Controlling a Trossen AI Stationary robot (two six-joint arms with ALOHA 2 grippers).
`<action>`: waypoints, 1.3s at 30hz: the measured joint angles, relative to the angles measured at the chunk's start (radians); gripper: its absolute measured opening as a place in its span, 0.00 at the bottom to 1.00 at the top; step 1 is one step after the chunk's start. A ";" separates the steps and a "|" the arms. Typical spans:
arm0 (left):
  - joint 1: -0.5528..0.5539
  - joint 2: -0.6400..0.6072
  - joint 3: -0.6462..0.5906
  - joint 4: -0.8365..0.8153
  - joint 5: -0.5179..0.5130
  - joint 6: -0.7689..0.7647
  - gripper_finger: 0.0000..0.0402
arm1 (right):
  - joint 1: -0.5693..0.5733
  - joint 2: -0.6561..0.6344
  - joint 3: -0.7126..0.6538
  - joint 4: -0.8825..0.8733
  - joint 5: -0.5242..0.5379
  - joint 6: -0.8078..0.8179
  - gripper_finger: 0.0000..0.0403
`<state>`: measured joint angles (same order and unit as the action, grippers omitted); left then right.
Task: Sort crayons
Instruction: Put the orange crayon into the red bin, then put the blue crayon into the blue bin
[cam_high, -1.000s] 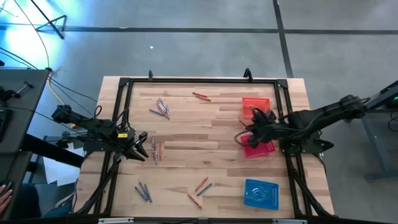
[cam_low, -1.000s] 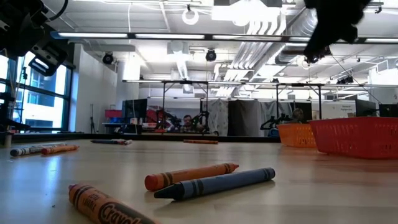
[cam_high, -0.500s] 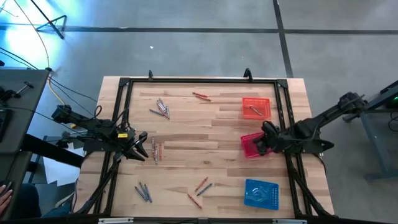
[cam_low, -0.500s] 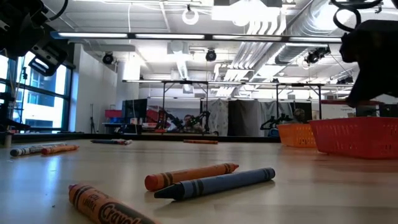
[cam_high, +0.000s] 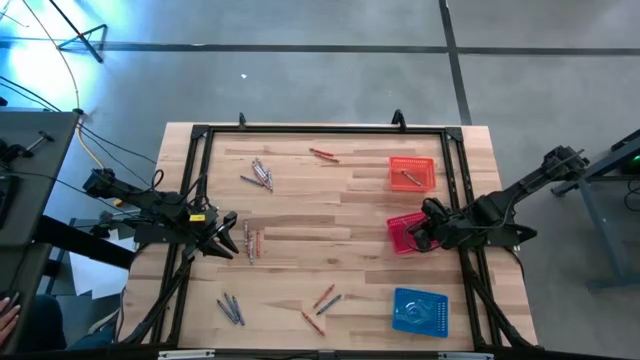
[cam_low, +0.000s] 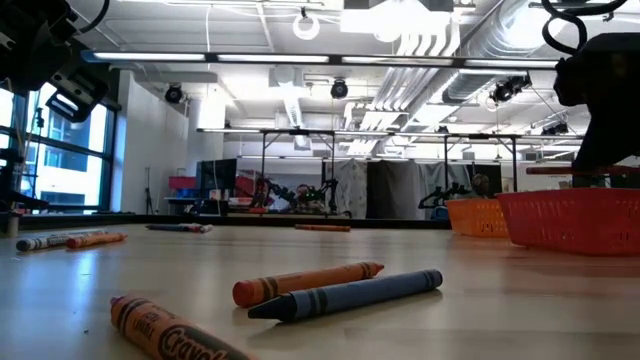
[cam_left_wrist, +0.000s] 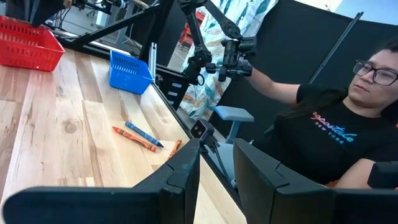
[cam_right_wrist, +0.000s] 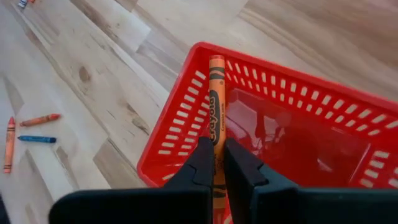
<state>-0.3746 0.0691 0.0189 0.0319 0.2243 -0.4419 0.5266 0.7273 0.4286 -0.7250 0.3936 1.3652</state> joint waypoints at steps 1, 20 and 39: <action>0.000 0.000 0.000 0.000 0.000 0.000 0.21 | 0.000 0.000 0.000 0.000 -0.008 0.002 0.02; 0.000 0.000 0.000 0.000 0.000 0.000 0.21 | 0.000 0.000 0.000 -0.004 -0.027 0.023 0.19; 0.000 0.000 0.000 0.000 0.000 0.000 0.21 | -0.005 0.360 0.347 0.497 0.068 -0.704 0.19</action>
<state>-0.3748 0.0692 0.0189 0.0320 0.2241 -0.4421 0.5217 1.0872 0.7757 -0.2279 0.4614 0.6617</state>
